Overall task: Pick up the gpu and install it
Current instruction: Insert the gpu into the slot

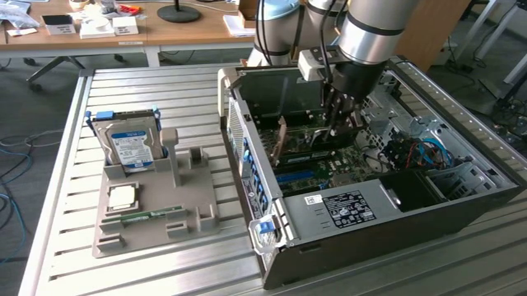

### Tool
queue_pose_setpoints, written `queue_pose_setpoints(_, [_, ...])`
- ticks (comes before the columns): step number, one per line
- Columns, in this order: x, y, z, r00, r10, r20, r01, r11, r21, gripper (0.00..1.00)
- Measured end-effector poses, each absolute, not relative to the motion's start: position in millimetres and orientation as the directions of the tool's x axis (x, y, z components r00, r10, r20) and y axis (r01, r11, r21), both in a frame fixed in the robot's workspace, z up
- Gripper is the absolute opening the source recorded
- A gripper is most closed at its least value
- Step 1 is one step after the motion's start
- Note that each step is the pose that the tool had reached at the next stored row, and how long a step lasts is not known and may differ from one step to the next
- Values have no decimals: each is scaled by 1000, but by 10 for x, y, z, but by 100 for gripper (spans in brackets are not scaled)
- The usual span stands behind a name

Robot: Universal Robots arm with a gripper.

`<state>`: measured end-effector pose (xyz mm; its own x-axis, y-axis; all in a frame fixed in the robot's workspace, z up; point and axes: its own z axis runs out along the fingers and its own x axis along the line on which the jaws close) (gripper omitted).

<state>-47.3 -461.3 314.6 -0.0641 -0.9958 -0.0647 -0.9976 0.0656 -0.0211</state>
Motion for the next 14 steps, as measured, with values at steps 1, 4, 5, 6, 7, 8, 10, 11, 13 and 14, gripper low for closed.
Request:
queue_pose_setpoints(1, [-474,-4613,3146,-64,-996,-65,-998,66,-21,27])
queue_pose_setpoints(4, [-475,-4614,3146,-64,-996,-65,-998,66,-21,27])
queue_pose_setpoints(5, [-475,-4614,3146,-64,-996,-65,-998,66,-21,27])
queue_pose_setpoints(6, [-475,-4614,3146,-64,-996,-65,-998,66,-21,27])
queue_pose_setpoints(7, [-475,-4614,3146,-64,-996,-65,-998,66,-21,27])
queue_pose_setpoints(8, [-479,-4613,3146,-64,-996,-65,-998,66,-21,27])
queue_pose_setpoints(10, [-495,-4614,3146,-64,-996,-65,-998,66,-21,27])
queue_pose_setpoints(11, [-503,-4613,3146,-64,-996,-65,-998,66,-21,27])
queue_pose_setpoints(13, [-504,-4613,3146,-64,-996,-65,-998,66,-21,27])
queue_pose_setpoints(14, [-504,-4613,3146,-64,-996,-65,-998,66,-21,27])
